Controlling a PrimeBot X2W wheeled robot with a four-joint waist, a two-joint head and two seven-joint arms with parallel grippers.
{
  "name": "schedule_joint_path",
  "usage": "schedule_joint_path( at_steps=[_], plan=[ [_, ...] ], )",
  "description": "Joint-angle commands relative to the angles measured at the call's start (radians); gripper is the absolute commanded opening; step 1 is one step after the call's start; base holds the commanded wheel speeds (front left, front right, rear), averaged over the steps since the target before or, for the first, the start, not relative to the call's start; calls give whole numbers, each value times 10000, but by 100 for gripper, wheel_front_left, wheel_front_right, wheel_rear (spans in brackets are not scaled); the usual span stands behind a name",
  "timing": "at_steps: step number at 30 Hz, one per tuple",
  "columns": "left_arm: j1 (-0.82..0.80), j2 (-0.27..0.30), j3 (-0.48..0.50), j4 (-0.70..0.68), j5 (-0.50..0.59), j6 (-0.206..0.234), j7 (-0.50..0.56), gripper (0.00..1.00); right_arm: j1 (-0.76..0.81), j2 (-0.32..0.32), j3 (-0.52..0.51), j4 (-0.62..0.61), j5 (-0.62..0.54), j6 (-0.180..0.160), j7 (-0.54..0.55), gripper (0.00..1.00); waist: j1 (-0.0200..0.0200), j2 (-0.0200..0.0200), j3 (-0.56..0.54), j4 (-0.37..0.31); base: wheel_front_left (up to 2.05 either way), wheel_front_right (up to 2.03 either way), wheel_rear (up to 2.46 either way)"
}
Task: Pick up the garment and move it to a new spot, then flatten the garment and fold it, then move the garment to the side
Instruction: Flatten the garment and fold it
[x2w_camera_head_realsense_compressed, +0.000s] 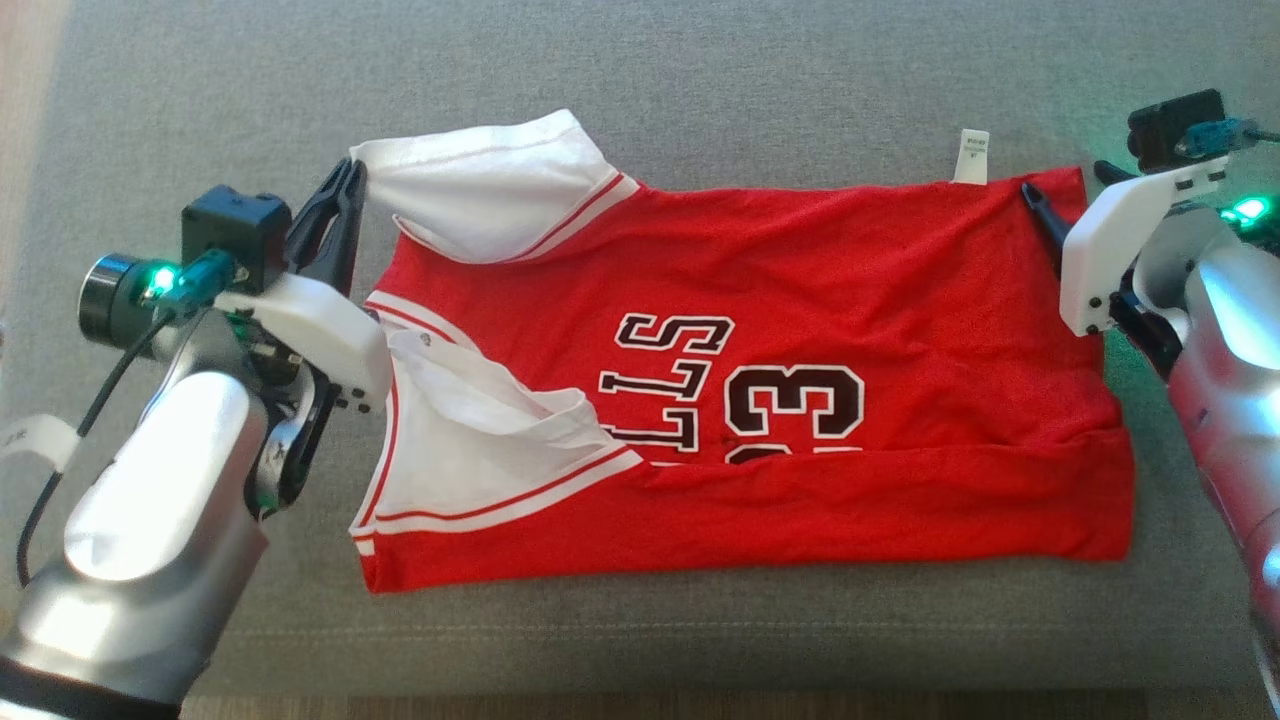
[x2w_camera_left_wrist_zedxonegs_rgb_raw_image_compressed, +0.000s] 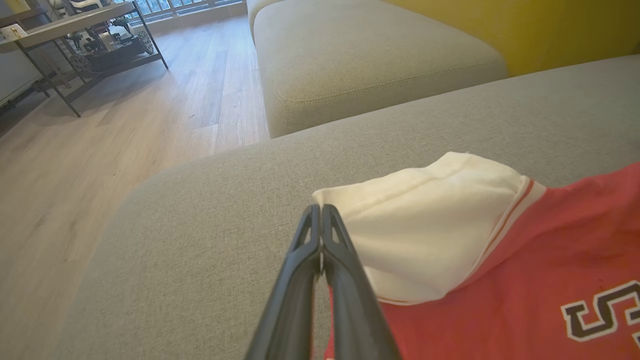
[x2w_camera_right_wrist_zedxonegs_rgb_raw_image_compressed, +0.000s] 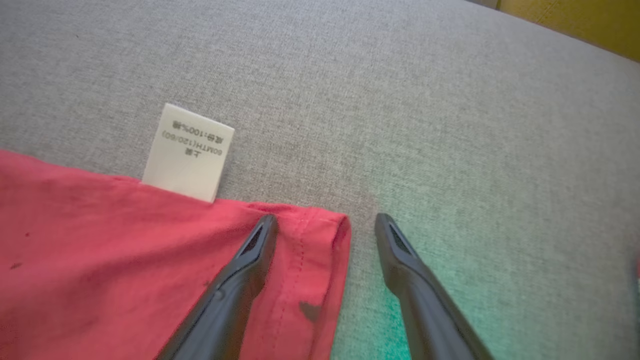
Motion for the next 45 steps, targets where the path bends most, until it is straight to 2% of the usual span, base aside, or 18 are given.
schedule_joint_path(
  at_steps=[1, 2, 3, 4, 20, 26, 34, 45],
  plan=[
    [-563, 347, 407, -231, 62, -2, -20, 0, -136, 11, 235, -85, 81, -4, 18, 100, 0, 0, -5, 11, 0, 0, 0],
    [-563, 336, 394, -226, 57, 2, -26, 0, -132, 5, 305, -60, 145, -4, 40, 96, 0, 0, -3, 14, 0, 0, 0],
    [-564, 328, 380, -220, 54, 3, -30, 0, -126, 2, 391, -42, 203, -4, 59, 26, 0, 0, 0, 17, 0, 0, 0],
    [-565, 325, 364, -212, 54, 3, -31, 0, -115, -1, 497, -36, 253, -4, 57, 0, 0, 0, -1, 16, 0, 0, 0],
    [-296, 572, 338, 119, -38, 139, -38, 0, 357, -273, 1431, -194, 1051, -4, -1014, 0, 0, 0, -542, -241, 0, 0, 0],
    [59, 839, 312, 185, -80, 176, -7, 0, 870, -224, 1752, -817, 2074, -4, -1102, 0, 0, 0, -939, -388, 0, 0, 0],
    [795, 1366, 73, -238, -65, 138, 319, 0, 1816, -1034, 2590, -2383, 3562, -4, -307, 0, 0, 0, -1484, -525, 0, 0, 0],
    [2001, 2315, -151, -1421, -36, 350, 943, 0, 3181, -2470, 3455, -4831, 5017, -4, 1598, 0, 0, 0, -1976, -672, 0, 0, 0]
  ],
)
